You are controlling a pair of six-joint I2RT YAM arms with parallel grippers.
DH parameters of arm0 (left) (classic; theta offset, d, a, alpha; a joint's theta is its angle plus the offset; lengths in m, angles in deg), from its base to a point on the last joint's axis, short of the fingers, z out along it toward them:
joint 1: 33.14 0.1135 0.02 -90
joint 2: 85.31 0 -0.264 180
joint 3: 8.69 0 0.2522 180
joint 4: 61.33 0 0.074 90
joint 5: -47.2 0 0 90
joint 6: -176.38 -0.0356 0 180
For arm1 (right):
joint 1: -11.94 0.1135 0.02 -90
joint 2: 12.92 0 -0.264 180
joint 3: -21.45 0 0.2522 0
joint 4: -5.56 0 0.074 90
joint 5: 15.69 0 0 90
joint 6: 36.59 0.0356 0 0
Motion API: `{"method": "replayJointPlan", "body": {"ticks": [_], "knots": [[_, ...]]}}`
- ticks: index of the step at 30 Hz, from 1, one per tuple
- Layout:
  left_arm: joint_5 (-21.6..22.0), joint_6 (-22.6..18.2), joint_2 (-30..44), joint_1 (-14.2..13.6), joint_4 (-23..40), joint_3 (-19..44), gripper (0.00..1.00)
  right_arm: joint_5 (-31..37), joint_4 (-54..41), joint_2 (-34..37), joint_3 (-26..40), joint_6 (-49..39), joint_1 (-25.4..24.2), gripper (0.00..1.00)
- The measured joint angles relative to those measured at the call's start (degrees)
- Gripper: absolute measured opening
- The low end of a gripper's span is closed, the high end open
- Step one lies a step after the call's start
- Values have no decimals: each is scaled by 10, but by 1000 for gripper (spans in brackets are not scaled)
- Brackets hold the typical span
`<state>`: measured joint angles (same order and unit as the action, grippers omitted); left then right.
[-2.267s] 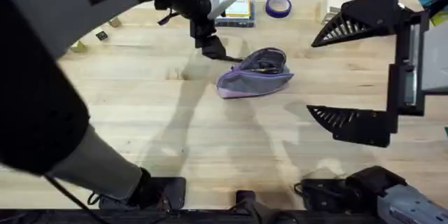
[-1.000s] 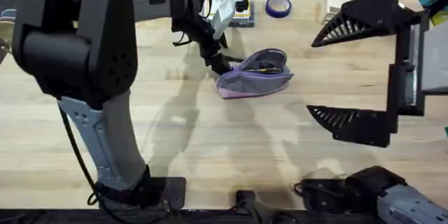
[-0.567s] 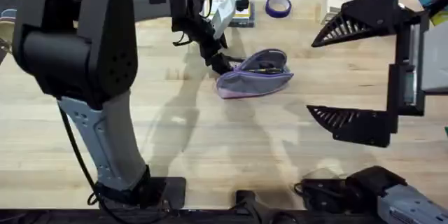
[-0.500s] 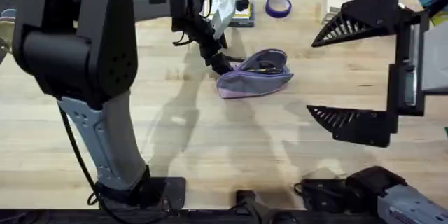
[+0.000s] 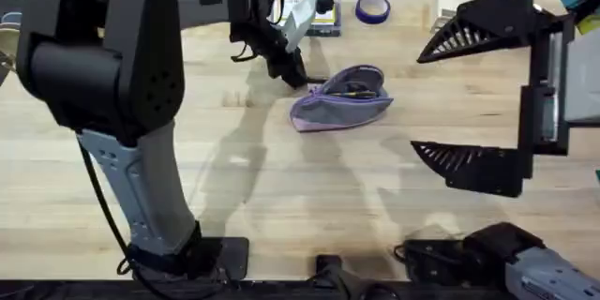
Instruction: Unzip the bag, pick up the pens from the table one at a time and place them inside, then zip the bag closed.
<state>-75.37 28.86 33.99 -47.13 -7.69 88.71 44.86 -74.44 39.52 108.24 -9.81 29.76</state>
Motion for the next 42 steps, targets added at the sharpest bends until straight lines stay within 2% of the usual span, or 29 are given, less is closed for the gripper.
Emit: {"method": "replayJointPlan", "body": {"ticks": [2, 3, 18, 25, 33, 42], "knots": [[-8, 3, 0, 0, 3, 1, 67, 0, 0, 0, 0, 0, 0, 998], [-9, 4, 0, -1, 3, 1, 54, 0, 0, 0, 0, 0, 0, 998], [-8, 13, 0, -2, 4, 4, 40, 0, 0, 0, 0, 0, 0, 997], [9, 27, -5, -5, 7, 8, 41, 0, 0, 0, 0, 0, 0, 997], [35, 43, -43, -5, 9, 8, 42, 0, 0, 0, 0, 0, 0, 998], [39, 69, -90, -5, 10, 8, 42, 0, 0, 0, 0, 0, 0, 998]]}}
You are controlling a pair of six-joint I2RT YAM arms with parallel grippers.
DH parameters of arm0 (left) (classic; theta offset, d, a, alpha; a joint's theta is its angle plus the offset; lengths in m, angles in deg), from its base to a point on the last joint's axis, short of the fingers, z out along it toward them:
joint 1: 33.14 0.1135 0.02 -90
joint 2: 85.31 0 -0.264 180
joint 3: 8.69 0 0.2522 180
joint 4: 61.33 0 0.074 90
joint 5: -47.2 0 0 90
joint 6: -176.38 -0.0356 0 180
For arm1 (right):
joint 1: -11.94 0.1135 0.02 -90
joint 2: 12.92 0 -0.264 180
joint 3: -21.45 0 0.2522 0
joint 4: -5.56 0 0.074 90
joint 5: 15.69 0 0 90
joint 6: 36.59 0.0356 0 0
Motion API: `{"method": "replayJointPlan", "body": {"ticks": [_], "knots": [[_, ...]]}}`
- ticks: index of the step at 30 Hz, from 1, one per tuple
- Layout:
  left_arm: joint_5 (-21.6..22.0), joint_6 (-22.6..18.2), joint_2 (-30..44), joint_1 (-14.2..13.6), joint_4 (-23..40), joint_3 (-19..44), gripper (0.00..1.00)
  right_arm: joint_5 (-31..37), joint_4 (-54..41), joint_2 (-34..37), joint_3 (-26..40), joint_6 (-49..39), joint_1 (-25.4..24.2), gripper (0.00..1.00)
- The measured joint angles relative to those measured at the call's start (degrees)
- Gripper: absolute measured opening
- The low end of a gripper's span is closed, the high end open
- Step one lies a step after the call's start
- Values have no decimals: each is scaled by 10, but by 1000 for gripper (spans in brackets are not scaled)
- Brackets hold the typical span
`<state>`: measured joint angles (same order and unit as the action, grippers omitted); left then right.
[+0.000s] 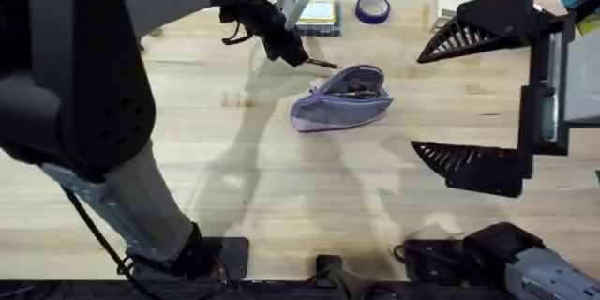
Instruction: Unzip the bag, pick up the pens from the table one at a time and place them inside, then zip the bag closed.
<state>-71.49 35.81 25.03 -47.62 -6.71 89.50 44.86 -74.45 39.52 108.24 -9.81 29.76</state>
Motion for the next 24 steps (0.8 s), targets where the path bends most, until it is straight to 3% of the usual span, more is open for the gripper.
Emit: {"method": "replayJointPlan", "body": {"ticks": [9, 10, 11, 14, 24], "knots": [[0, 56, -36, 0, 1, 0, 42, 0, -3, 0, 0, 0, 0, 998], [0, 67, -41, 0, 1, 0, 42, 0, -3, 0, 0, 0, 0, 998], [3, 106, -57, 0, 1, 0, 42, 0, -3, 0, 0, 0, 0, 997], [4, 148, -73, 0, 2, 0, 40, 0, -3, 0, 0, 0, 0, 997], [10, 238, -107, -19, 6, 0, 41, 0, -3, 0, 0, 0, 0, 998]]}}
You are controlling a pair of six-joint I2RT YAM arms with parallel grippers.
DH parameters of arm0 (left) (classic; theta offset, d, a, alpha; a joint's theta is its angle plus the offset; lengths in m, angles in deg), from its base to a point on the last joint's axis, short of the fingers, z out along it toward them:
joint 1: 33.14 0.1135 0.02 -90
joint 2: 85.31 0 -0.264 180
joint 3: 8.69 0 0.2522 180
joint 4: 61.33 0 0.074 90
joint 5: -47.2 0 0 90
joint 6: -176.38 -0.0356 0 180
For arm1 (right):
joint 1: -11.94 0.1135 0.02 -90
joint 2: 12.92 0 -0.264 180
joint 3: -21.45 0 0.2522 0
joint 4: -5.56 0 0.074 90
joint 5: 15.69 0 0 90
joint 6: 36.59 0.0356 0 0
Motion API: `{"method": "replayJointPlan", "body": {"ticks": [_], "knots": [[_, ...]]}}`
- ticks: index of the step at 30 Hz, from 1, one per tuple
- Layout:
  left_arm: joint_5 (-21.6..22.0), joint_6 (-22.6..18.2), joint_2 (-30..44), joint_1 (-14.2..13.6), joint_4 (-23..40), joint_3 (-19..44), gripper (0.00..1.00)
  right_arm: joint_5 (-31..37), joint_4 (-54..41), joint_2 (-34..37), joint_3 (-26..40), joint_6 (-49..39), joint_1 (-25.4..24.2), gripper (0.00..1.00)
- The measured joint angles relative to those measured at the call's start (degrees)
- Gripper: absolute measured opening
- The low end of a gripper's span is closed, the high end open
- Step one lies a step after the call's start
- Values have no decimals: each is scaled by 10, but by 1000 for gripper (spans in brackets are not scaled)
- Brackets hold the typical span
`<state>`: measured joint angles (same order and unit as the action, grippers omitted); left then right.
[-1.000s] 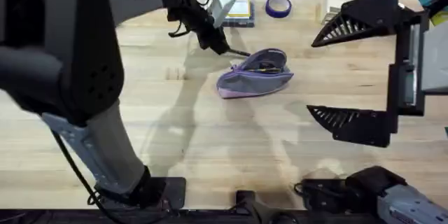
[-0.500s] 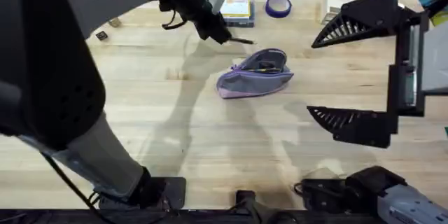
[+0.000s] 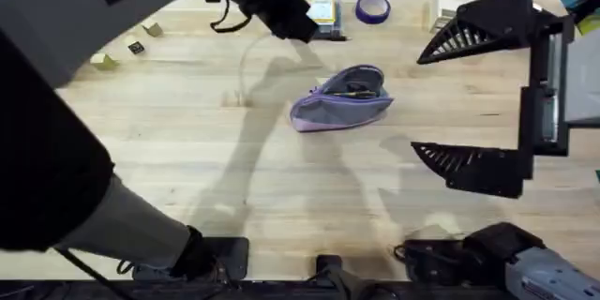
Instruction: Unzip the bag, pick up the pens from the table one at a time and place them inside, then zip the bag closed.
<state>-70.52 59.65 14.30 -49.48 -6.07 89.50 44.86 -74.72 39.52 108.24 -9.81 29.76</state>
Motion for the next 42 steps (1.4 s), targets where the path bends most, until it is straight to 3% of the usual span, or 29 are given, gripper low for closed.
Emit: {"method": "replayJointPlan", "body": {"ticks": [16, 25, 32, 34, 42], "knots": [[7, 107, -7, -123, 19, 0, 42, 0, 0, 0, 0, 0, 0, 997], [21, 152, -7, -146, 21, 0, 43, 0, 0, 0, 0, 0, 0, 998], [25, 163, -7, -163, 21, 0, 42, 0, 0, 0, 0, 0, 0, 997], [48, 165, 15, -172, 20, 0, 43, 0, 0, 0, 0, 0, 0, 998], [51, 165, 79, -173, 38, 0, 42, 0, 0, 0, 0, 0, 0, 997]]}}
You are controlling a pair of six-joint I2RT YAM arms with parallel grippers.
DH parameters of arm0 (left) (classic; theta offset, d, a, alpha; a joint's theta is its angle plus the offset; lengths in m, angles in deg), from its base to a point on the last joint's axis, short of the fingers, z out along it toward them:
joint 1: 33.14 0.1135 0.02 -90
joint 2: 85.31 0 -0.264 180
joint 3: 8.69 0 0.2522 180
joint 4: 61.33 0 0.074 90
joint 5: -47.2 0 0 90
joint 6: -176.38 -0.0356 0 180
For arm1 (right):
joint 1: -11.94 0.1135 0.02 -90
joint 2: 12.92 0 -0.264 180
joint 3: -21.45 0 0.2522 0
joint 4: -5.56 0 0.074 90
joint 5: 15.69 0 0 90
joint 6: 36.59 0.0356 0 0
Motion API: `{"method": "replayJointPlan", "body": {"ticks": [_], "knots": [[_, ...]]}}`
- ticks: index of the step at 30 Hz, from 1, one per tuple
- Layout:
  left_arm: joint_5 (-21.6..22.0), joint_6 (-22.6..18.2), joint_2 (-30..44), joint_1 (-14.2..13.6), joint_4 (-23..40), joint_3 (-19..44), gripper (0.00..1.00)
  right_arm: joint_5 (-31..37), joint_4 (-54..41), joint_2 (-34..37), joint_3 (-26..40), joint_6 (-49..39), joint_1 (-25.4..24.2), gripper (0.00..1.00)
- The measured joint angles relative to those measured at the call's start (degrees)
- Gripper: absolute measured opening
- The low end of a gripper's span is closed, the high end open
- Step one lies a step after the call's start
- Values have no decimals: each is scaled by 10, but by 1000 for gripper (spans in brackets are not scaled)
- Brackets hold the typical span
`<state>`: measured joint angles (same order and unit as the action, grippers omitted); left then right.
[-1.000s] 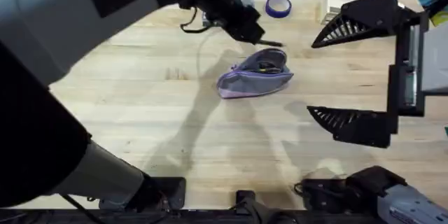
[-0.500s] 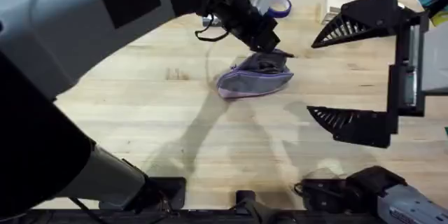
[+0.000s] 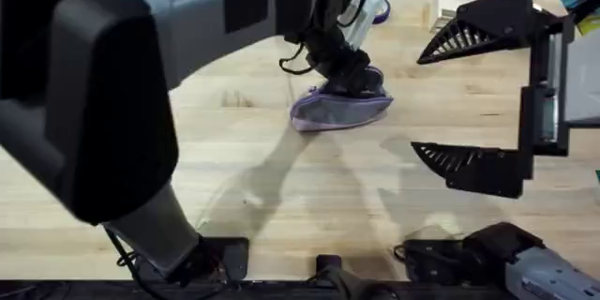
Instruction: Unzip the bag, pick up the pens from the table one at a time and place them inside, then zip the bag closed.
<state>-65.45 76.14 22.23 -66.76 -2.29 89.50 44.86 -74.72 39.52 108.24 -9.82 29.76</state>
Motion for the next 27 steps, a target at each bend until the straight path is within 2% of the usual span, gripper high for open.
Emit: {"method": "replayJointPlan", "body": {"ticks": [6, 9, 14, 15, 17, 27], "knots": [[20, 0, 3, 0, 43, 0, 42, 0, 0, 0, 0, 0, 0, 998], [23, -1, 3, 0, 44, 0, 59, 0, 0, 0, 0, 0, 0, 998], [24, 0, 3, -1, 38, 0, 823, 0, 0, 0, 0, 0, 0, 997], [24, 2, 3, -2, 37, 0, 945, 0, 0, 0, 0, 0, 0, 997], [24, 4, 3, -2, 37, 0, 989, 0, 0, 0, 0, 0, 0, 997], [-1, -31, -13, -2, 36, 1, 994, 0, -7, 0, 0, 0, 0, 998]]}}
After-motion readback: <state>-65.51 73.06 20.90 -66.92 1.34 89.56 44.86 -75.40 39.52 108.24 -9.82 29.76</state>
